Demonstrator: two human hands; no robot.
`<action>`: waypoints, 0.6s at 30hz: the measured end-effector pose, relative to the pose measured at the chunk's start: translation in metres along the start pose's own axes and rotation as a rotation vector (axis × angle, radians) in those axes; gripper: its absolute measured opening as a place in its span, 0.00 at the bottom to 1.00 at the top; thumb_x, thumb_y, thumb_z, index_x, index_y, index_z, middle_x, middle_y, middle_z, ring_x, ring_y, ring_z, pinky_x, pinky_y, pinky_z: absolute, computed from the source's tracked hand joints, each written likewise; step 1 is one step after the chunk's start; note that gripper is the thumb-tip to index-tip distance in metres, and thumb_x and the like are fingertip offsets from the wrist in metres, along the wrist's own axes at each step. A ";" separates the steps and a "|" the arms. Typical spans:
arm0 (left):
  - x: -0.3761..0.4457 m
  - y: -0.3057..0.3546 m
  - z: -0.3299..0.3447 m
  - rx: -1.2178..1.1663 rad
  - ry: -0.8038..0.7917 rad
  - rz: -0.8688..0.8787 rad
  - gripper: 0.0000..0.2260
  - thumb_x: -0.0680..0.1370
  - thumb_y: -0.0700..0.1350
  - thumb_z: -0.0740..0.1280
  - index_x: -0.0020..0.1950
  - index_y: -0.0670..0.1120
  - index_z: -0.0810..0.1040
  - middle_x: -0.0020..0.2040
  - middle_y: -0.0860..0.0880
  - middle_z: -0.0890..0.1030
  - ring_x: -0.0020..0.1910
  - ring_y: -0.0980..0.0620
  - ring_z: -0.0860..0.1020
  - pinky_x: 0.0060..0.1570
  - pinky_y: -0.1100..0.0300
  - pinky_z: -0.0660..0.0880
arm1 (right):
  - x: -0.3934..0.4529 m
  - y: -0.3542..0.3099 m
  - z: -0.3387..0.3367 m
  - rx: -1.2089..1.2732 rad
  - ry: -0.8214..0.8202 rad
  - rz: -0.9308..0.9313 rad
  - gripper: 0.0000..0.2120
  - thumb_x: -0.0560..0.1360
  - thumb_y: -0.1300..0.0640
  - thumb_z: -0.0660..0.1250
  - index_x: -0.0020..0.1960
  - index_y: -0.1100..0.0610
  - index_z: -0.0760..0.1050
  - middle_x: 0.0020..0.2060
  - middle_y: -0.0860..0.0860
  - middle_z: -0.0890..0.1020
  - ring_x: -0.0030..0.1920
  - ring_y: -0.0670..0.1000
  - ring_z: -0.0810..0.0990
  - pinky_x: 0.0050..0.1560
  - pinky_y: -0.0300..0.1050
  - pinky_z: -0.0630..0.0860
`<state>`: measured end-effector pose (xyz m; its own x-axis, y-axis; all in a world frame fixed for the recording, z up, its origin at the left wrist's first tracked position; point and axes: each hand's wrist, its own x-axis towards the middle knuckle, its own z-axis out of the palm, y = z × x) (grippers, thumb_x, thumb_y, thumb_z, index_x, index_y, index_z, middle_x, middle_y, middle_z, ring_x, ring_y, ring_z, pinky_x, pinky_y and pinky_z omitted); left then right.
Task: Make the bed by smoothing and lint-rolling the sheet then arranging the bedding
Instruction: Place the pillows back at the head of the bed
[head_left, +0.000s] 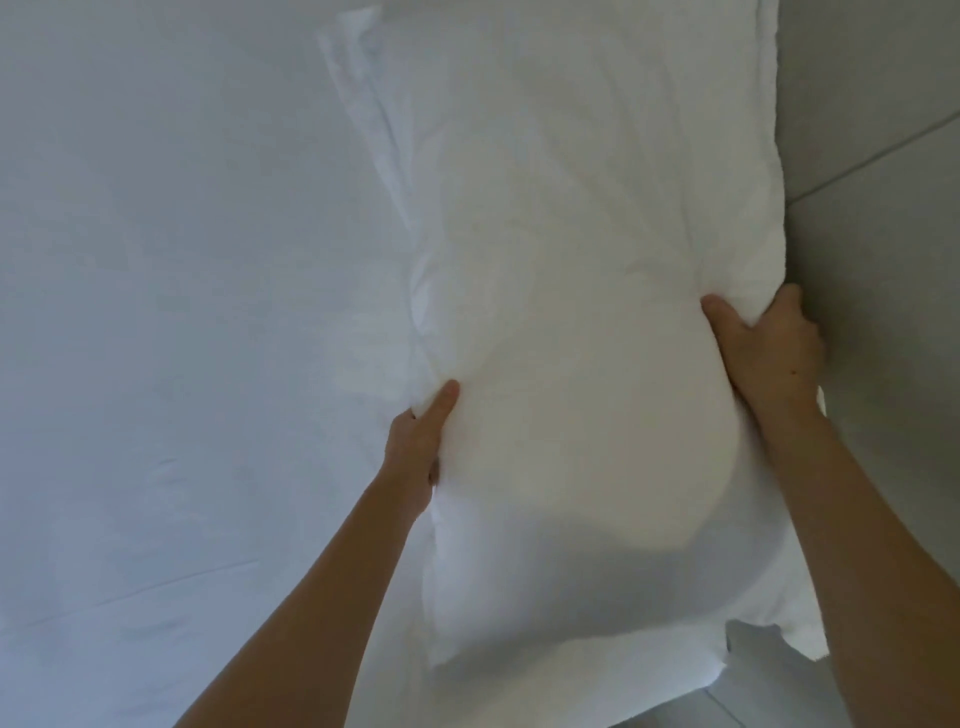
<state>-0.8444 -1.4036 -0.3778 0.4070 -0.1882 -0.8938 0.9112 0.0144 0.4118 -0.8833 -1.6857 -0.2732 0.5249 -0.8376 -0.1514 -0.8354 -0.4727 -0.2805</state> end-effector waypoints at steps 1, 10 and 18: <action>-0.001 0.000 0.003 -0.022 0.066 0.048 0.16 0.73 0.52 0.74 0.54 0.43 0.80 0.47 0.47 0.85 0.46 0.48 0.83 0.43 0.56 0.80 | 0.002 0.000 -0.005 -0.004 0.034 -0.038 0.25 0.75 0.43 0.68 0.54 0.66 0.70 0.52 0.67 0.79 0.52 0.66 0.77 0.48 0.53 0.70; -0.016 -0.053 0.009 0.536 0.417 0.249 0.09 0.81 0.49 0.62 0.48 0.43 0.71 0.43 0.45 0.78 0.42 0.44 0.75 0.40 0.56 0.70 | -0.010 0.009 -0.031 -0.162 0.347 -0.207 0.17 0.78 0.41 0.59 0.45 0.56 0.65 0.40 0.68 0.76 0.41 0.68 0.76 0.39 0.58 0.68; -0.013 -0.076 -0.021 0.464 0.277 0.235 0.10 0.79 0.51 0.65 0.45 0.45 0.76 0.37 0.52 0.78 0.38 0.50 0.77 0.40 0.55 0.73 | -0.005 0.014 -0.024 -0.244 0.252 -0.174 0.19 0.79 0.47 0.61 0.57 0.62 0.67 0.47 0.68 0.78 0.46 0.69 0.77 0.41 0.52 0.63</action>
<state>-0.9173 -1.3817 -0.4014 0.6532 0.0321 -0.7565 0.6962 -0.4182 0.5834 -0.9013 -1.6943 -0.2539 0.6310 -0.7658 0.1242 -0.7676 -0.6395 -0.0434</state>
